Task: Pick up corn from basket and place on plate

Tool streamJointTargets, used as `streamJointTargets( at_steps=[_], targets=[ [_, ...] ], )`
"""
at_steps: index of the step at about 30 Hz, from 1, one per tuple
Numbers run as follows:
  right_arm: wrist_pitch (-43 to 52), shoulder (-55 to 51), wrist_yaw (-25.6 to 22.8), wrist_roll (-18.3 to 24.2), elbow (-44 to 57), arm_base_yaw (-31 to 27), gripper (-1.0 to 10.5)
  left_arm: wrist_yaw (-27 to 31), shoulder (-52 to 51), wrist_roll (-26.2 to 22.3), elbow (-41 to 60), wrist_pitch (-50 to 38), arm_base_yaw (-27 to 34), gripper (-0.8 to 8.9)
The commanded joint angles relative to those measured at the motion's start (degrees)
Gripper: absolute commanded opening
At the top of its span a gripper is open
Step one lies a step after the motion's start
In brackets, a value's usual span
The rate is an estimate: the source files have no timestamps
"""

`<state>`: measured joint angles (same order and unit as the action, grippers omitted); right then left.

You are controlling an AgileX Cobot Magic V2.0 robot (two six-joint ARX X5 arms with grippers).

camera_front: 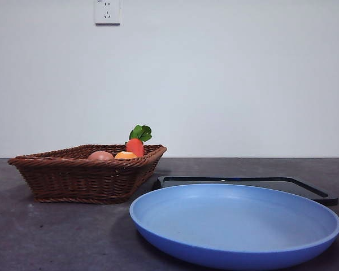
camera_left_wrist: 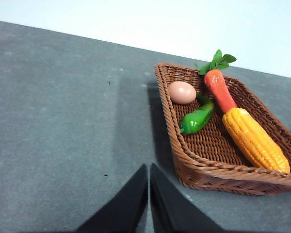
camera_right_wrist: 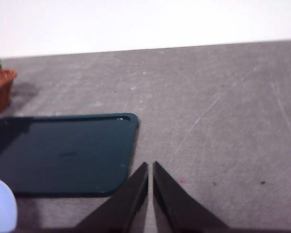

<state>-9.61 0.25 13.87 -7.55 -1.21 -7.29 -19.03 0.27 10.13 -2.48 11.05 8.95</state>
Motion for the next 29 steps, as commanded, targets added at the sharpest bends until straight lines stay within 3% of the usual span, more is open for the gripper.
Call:
streamJointTargets(
  at_steps=[1,5,7,12,22,29],
  targets=[
    [0.46,-0.04,0.22,-5.79,0.39,-0.02,0.0,0.11,-0.11,3.08,0.5,-0.33,0.04,0.07],
    [0.57,-0.04,2.71,-8.28,0.37,-0.02,0.0,-0.04,-0.11,7.89,0.44,-0.28,0.02,0.07],
    [0.48,-0.04,2.84,-12.41,0.22,0.0,0.0,-0.68,-0.09,10.29,0.09,-0.13,0.04,0.07],
    [0.11,0.0,3.85,-17.09,-2.34,0.04,0.0,-2.01,0.63,11.96,-2.71,2.12,0.02,0.07],
    [-3.61,6.23,6.88,-17.44,-13.92,0.04,0.0,-5.95,11.04,12.41,-14.88,3.43,0.02,0.07],
    [-11.98,17.35,14.91,-11.67,-25.31,0.31,0.0,-11.78,22.84,6.27,-26.77,9.99,-0.04,0.07]
  ],
)
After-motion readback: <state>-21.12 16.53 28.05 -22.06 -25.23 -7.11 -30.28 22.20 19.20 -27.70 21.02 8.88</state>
